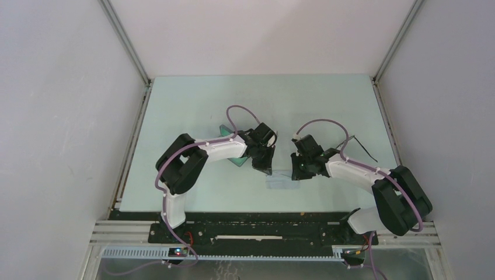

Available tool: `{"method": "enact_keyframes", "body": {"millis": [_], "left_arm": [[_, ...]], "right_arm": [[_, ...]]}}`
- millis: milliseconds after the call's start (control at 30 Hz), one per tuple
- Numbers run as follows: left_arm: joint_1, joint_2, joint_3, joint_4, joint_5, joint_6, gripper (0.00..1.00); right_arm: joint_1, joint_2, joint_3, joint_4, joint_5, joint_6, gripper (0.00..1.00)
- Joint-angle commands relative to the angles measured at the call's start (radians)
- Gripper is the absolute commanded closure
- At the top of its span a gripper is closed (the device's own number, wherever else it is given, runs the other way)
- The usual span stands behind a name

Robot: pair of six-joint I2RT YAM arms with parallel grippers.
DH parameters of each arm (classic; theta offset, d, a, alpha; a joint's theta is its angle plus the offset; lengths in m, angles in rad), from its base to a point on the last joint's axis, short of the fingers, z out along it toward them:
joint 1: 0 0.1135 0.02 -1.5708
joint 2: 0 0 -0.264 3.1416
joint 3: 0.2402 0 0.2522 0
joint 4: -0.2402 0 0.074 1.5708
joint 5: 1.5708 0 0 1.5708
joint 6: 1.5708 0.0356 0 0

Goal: Organize the sunglasses
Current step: Fold the glasses cleaning cloth at the center of the board.

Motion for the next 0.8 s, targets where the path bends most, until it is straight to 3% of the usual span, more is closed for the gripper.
{"method": "enact_keyframes", "body": {"millis": [0,433,767], "left_arm": [[0.008,0.001,-0.023,0.014,0.005,-0.008,1.00],[0.009,-0.001,-0.027,0.016,0.008,-0.008,1.00],[0.011,-0.006,-0.029,0.019,0.011,-0.007,1.00]], "right_arm": [[0.012,-0.007,0.033,-0.017,0.006,-0.021,0.71],[0.012,0.008,0.035,-0.013,0.029,-0.007,0.74],[0.011,0.015,0.042,-0.010,0.040,0.005,0.91]]}}
